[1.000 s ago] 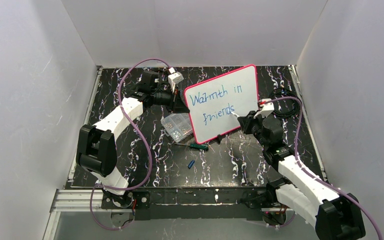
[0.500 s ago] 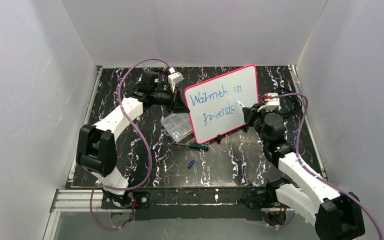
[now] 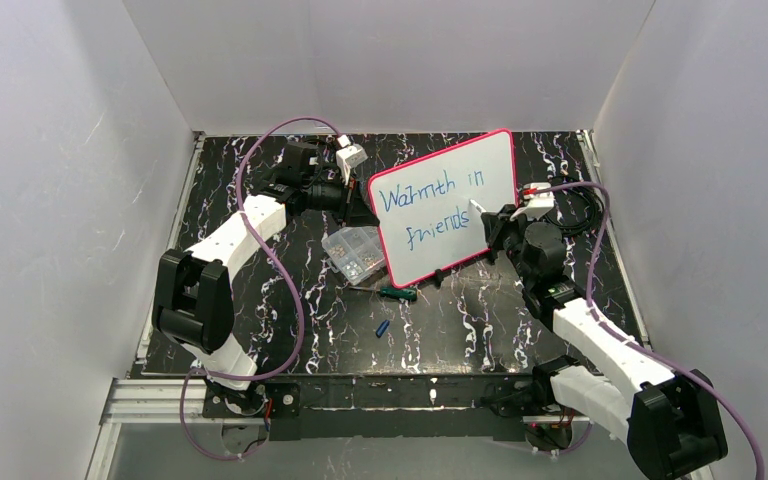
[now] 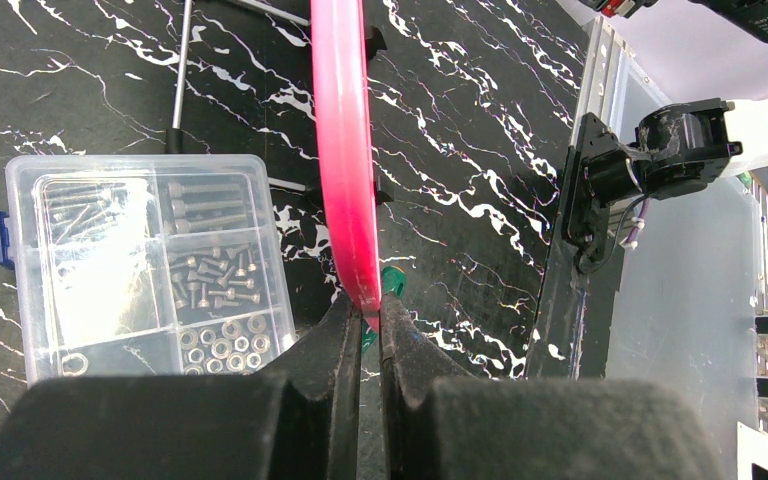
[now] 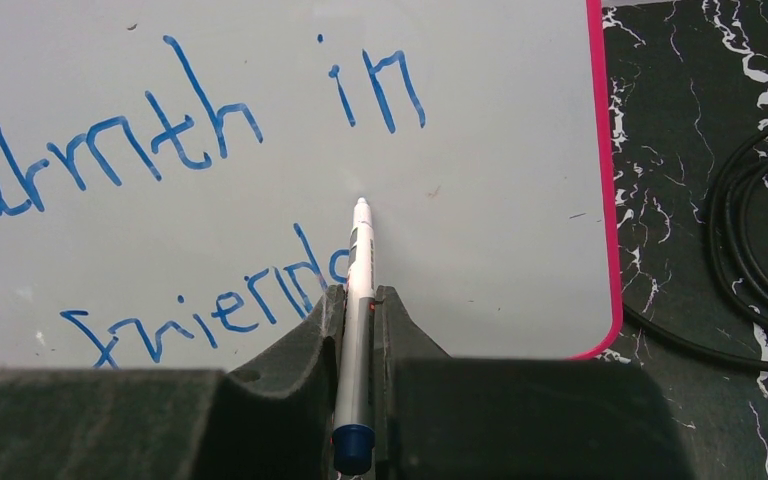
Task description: Write a sentence on the whiteboard
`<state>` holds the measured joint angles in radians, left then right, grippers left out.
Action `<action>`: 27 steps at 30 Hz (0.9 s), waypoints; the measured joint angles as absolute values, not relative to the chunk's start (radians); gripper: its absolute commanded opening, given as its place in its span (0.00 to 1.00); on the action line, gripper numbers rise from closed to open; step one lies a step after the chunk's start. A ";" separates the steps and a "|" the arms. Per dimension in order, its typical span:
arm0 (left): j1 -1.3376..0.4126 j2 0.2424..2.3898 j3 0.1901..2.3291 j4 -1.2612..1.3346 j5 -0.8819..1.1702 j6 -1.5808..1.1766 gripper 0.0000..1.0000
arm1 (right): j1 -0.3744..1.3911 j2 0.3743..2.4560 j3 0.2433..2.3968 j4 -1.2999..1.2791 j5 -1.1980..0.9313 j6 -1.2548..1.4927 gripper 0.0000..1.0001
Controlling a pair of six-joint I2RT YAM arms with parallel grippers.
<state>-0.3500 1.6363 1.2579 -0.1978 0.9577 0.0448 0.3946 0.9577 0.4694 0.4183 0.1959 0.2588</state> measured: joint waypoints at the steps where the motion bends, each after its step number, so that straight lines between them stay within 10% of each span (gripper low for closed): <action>1: -0.350 1.636 1.258 -0.198 0.958 0.045 0.00 | 0.395 0.958 0.469 0.417 0.196 0.259 0.01; 27: -0.350 1.636 1.258 -0.197 0.958 0.045 0.00 | 0.395 0.901 0.377 0.303 0.206 0.291 0.01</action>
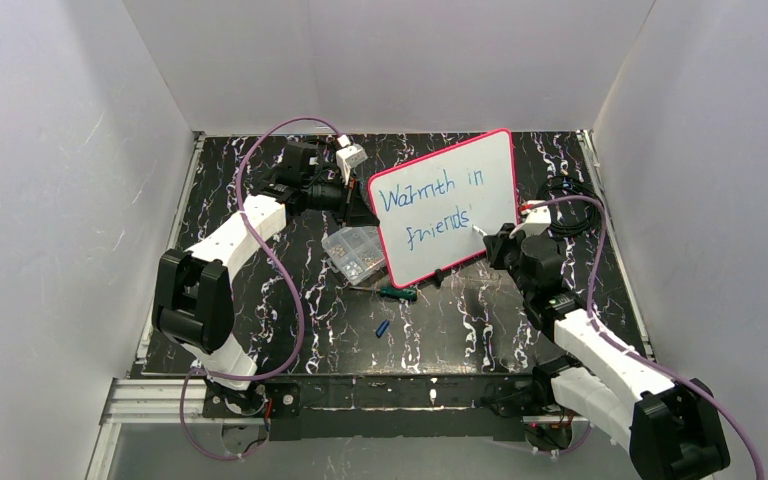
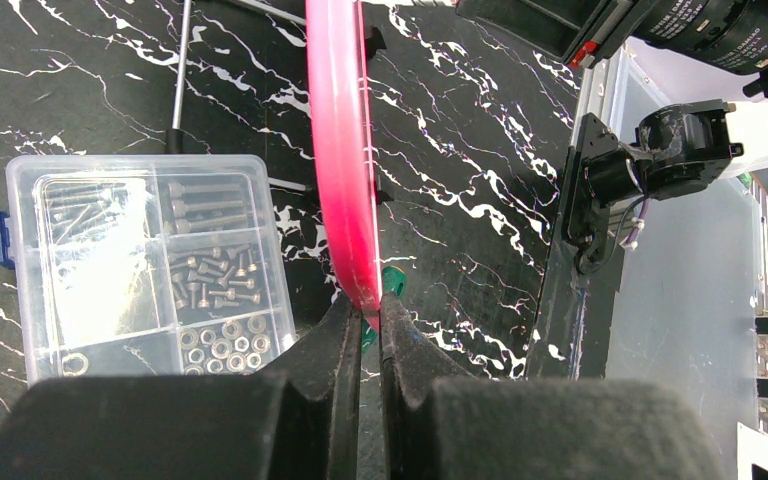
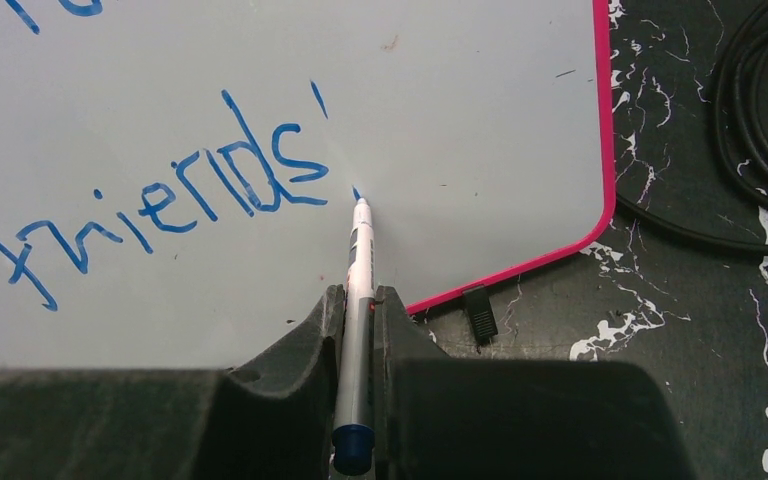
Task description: Write a sentence on the whiteboard
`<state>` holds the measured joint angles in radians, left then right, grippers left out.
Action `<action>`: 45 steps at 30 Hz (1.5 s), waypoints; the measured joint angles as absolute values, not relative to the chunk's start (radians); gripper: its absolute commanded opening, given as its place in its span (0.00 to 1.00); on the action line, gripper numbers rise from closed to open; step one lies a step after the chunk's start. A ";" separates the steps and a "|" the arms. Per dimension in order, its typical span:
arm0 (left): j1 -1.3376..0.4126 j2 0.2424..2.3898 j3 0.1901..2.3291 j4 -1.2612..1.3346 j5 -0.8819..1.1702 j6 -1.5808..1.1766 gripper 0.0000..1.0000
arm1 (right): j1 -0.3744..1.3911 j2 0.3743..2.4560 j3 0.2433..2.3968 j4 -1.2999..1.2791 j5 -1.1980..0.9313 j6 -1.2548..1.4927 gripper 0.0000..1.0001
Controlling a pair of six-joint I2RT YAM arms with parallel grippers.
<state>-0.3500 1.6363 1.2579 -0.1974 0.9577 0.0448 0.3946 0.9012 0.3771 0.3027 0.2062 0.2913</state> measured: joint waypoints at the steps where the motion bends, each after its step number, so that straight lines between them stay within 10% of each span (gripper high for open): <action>1: -0.350 1.636 1.258 -0.197 0.957 0.044 0.00 | 0.395 0.905 0.379 0.306 0.207 0.290 0.01; 45: -0.351 1.636 1.258 -0.197 0.958 0.044 0.00 | 0.395 0.965 0.443 0.344 0.267 0.278 0.01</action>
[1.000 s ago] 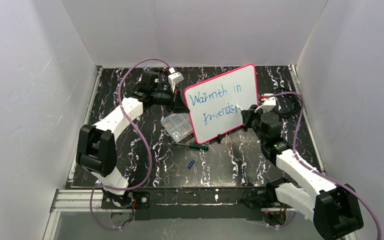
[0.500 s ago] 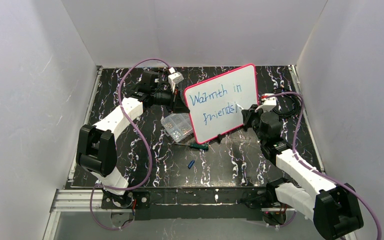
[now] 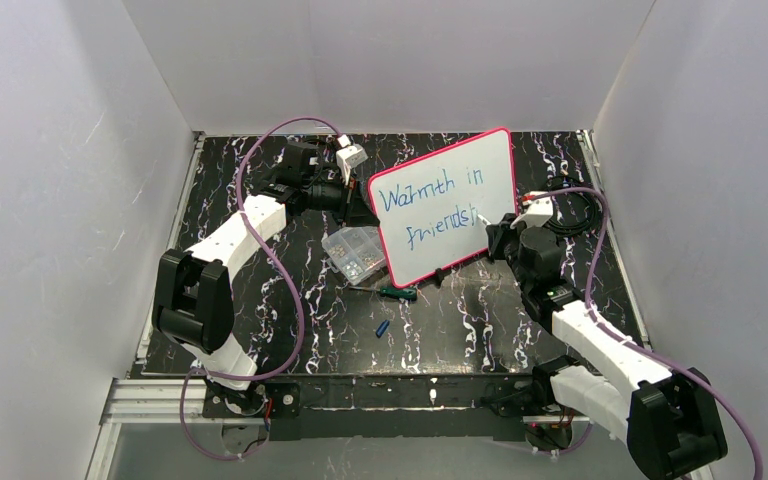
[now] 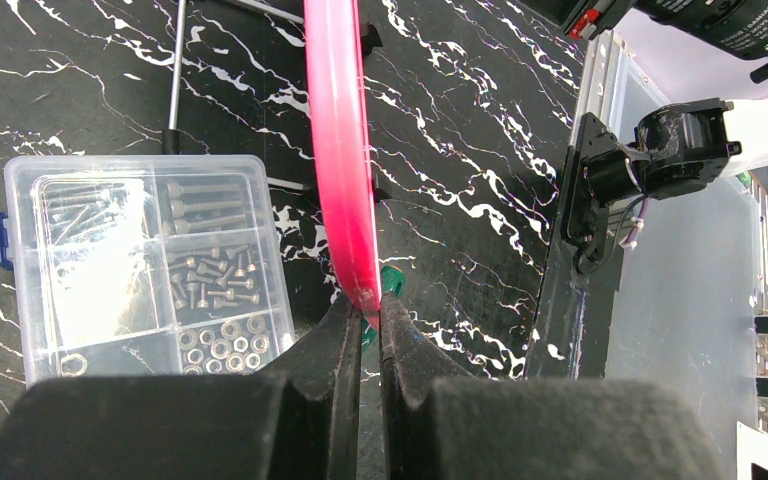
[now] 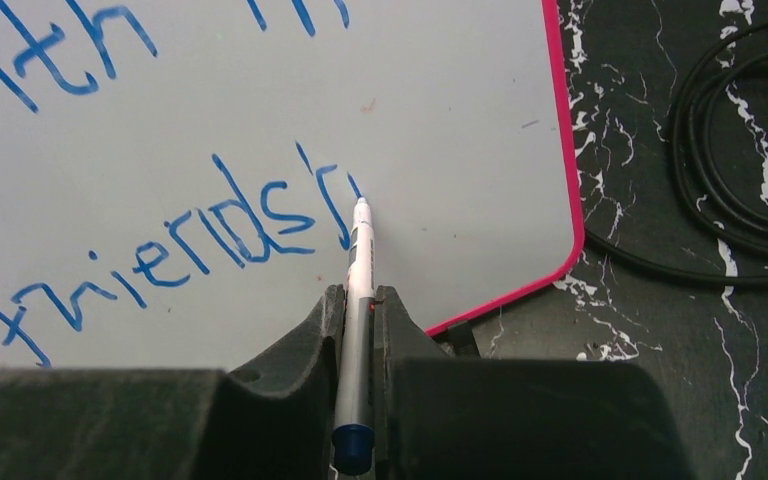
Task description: Write a sentence on the whiteboard
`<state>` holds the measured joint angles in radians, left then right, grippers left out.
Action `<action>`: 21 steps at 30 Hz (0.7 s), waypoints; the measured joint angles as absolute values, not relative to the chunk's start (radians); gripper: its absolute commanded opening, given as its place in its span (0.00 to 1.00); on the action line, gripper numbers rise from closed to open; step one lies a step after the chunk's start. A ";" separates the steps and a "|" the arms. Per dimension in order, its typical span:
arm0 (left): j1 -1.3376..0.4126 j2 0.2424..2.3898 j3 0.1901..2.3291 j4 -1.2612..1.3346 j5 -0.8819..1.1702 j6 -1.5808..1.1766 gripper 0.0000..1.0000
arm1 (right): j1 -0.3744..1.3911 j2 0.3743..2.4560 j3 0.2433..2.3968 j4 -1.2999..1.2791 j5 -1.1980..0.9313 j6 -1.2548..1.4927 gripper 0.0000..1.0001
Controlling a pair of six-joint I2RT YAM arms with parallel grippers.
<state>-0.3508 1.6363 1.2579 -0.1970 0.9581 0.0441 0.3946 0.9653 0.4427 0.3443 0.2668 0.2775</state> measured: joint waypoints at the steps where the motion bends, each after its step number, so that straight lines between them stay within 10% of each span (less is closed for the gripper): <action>1: -0.351 1.636 1.258 -0.197 0.958 0.044 0.00 | 0.395 0.962 0.437 0.338 0.267 0.278 0.01; 21: -0.351 1.636 1.258 -0.197 0.958 0.044 0.00 | 0.395 0.929 0.398 0.281 0.276 0.285 0.01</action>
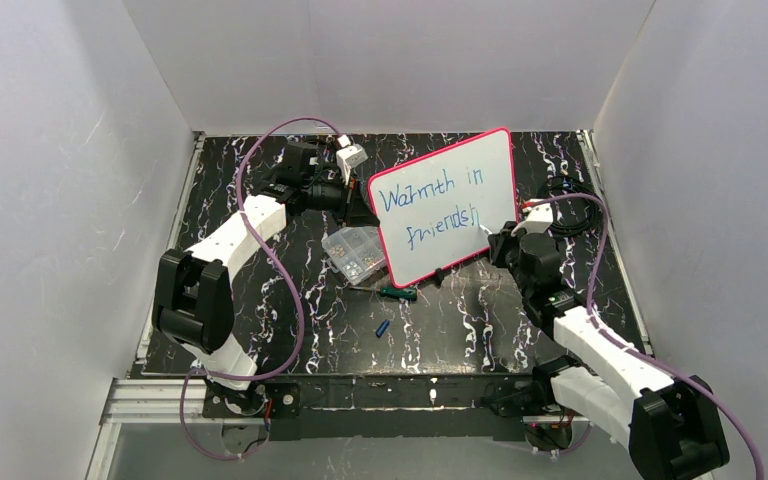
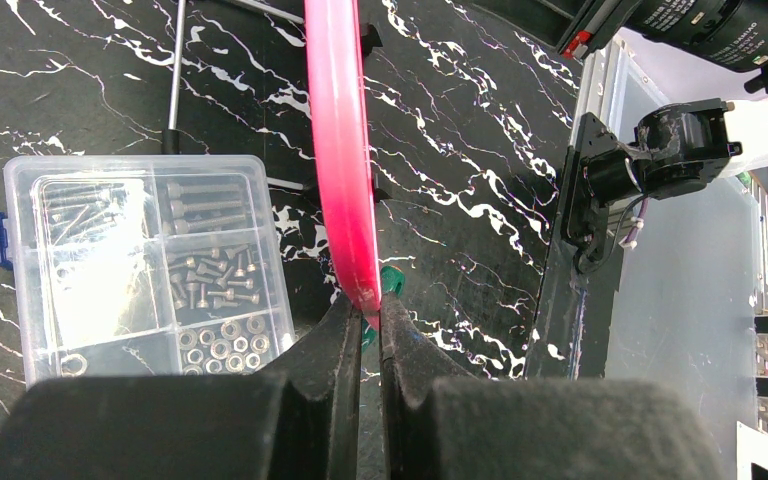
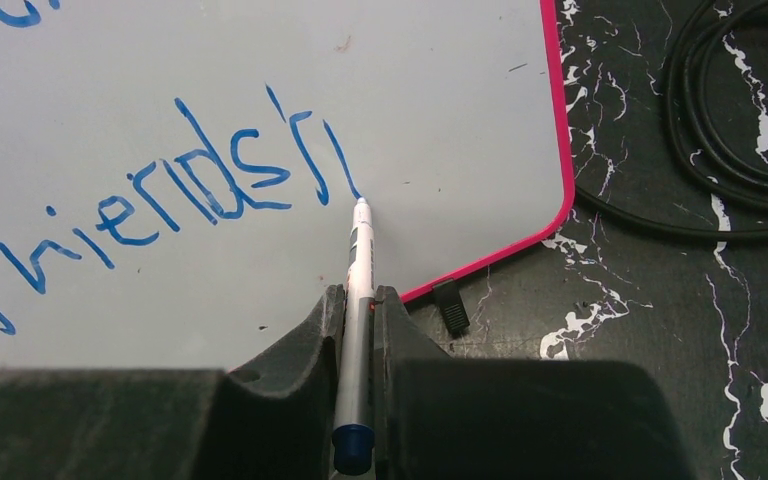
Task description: Write a sentence on the whiteboard
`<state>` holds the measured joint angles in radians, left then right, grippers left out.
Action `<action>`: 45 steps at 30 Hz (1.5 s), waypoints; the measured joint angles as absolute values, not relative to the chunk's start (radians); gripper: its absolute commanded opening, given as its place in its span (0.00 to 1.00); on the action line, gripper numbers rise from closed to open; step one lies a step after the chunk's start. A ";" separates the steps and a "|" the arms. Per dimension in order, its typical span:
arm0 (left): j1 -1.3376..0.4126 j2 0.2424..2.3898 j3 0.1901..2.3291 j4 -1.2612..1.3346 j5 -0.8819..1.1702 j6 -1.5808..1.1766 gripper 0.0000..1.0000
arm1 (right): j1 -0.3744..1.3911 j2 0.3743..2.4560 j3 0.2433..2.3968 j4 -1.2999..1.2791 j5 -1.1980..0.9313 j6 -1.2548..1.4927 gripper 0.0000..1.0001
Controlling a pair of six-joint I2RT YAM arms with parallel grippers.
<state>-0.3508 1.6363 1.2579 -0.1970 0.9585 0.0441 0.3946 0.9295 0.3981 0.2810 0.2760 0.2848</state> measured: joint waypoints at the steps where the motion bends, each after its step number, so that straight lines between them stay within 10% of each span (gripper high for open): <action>1: -0.351 1.636 1.258 -0.197 0.958 0.044 0.00 | 0.395 0.924 0.398 0.280 0.274 0.285 0.01; 45: -0.350 1.636 1.258 -0.197 0.958 0.044 0.00 | 0.340 0.977 0.490 0.290 0.200 0.247 0.01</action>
<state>-0.3504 1.6363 1.2579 -0.1970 0.9585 0.0444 0.3405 0.9768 0.4904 0.2901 0.2001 0.2474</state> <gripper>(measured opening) 0.043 0.177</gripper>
